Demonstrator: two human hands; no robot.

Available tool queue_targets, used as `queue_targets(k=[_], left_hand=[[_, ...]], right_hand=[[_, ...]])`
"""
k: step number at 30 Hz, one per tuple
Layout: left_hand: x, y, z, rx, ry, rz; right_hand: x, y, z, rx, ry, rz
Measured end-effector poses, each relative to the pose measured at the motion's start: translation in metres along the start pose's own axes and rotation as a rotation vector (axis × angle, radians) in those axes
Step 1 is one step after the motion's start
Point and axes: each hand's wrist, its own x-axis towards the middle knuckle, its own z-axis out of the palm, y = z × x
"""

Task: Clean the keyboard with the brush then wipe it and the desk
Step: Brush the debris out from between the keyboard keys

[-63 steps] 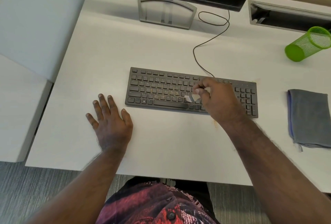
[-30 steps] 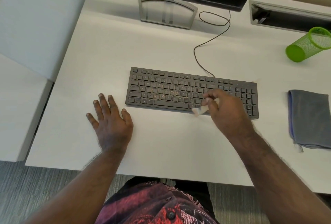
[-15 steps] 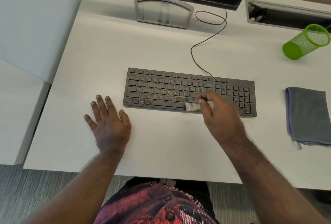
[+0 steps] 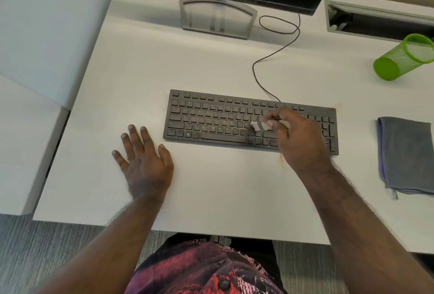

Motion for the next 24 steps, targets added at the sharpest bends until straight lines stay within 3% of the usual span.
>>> queue_targets(k=[9,15,19,24], left_hand=[[0.0,0.0,0.0,0.0,-0.006,-0.003],[0.0,0.001,0.0,0.006,-0.012,-0.005],[0.0,0.0,0.0,0.013,-0.018,-0.008],[0.0,0.0,0.0,0.017,-0.026,-0.008]], right_hand=[[0.028,-0.026,0.022,-0.147,-0.305,-0.076],[0.04,-0.052,0.052,-0.002,-0.36,-0.176],[0.045,-0.058,0.045,0.041,-0.32,-0.144],[0.049,-0.058,0.023,-0.119,-0.31,-0.063]])
